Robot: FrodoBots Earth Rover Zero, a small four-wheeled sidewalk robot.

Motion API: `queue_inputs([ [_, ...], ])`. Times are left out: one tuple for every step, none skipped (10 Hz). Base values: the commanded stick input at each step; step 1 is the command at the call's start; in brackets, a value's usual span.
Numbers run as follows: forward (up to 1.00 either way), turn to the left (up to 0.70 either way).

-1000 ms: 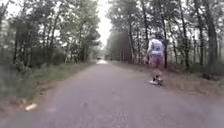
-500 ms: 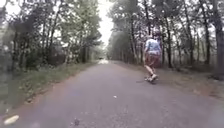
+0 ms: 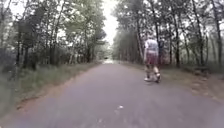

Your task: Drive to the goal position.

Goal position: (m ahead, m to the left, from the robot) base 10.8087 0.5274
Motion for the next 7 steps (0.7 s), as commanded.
queue_inputs([
  [0.7,0.0],
  [0.7,0.0],
  [0.7,0.0],
  [0.7,0.0],
  [0.7,0.0],
  [0.7,0.0],
  [0.7,0.0],
])
